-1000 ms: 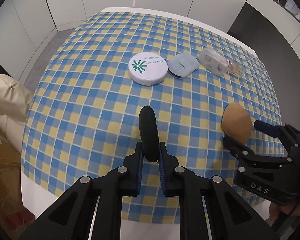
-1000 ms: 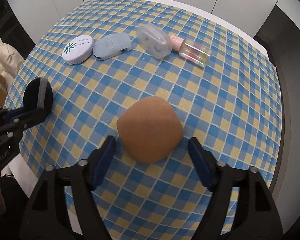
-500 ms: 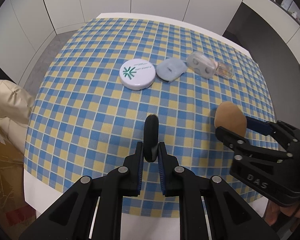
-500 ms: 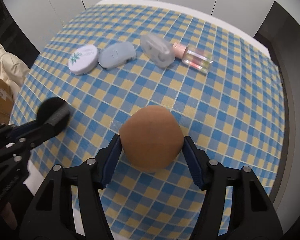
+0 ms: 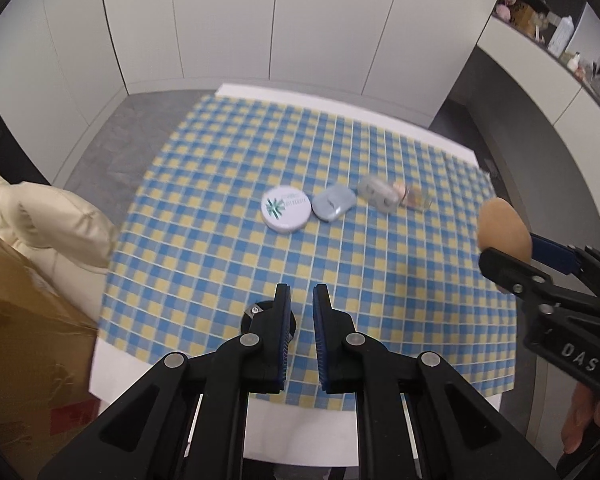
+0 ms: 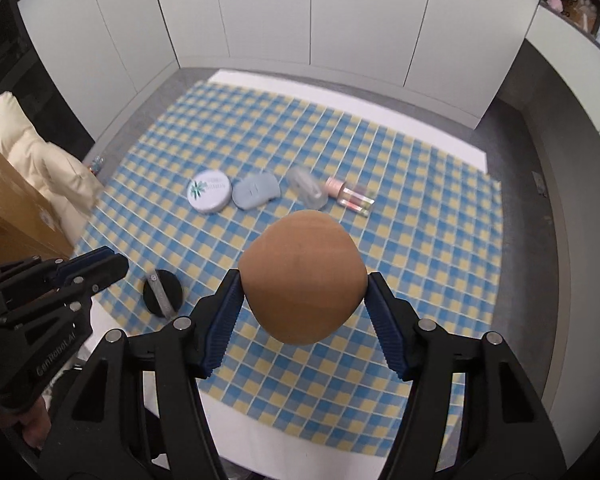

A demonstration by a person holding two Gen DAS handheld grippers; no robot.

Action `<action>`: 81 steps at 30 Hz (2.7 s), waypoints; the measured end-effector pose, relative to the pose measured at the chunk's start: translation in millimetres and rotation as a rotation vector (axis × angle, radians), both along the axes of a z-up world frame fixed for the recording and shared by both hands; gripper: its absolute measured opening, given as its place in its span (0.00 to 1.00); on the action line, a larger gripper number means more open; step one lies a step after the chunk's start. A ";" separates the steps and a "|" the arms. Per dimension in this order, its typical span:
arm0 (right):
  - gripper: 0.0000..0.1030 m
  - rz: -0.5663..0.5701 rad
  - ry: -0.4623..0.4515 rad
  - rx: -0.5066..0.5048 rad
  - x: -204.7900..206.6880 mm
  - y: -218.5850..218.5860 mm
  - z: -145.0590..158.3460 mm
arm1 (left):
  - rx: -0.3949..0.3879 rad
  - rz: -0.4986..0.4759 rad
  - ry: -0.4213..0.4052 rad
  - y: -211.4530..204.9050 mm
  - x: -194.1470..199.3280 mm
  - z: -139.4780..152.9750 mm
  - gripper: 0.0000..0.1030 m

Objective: Organize objects
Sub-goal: 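Lift the black puff and tan sponge off the table with both tools, then carry the black puff and tan sponge toward the cardboard box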

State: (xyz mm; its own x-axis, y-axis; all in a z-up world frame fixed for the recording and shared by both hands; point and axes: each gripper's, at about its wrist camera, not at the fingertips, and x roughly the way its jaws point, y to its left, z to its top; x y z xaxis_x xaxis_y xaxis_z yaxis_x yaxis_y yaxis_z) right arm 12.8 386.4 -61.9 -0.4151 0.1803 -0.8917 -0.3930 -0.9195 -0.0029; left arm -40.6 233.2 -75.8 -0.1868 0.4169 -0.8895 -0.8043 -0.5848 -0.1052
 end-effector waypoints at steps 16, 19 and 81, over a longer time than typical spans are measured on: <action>0.63 0.016 0.030 0.038 36.1 -37.9 33.8 | 0.087 -0.071 0.074 -36.3 34.7 46.5 0.01; 0.63 0.010 0.034 0.026 37.4 -35.5 31.9 | 0.084 -0.068 0.079 -38.2 31.8 42.7 0.00; 0.63 0.002 -0.086 -0.025 -0.8 -5.7 -53.3 | -0.060 0.024 -0.035 0.8 -10.3 -56.9 0.47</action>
State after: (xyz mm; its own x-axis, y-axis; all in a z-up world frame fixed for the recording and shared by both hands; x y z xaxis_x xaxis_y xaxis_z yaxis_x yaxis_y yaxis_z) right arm 12.1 380.6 -115.2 -0.3370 0.1567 -0.9284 -0.3902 -0.9206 -0.0137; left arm -50.8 233.9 -132.7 -0.1641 0.3584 -0.9190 -0.7864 -0.6100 -0.0975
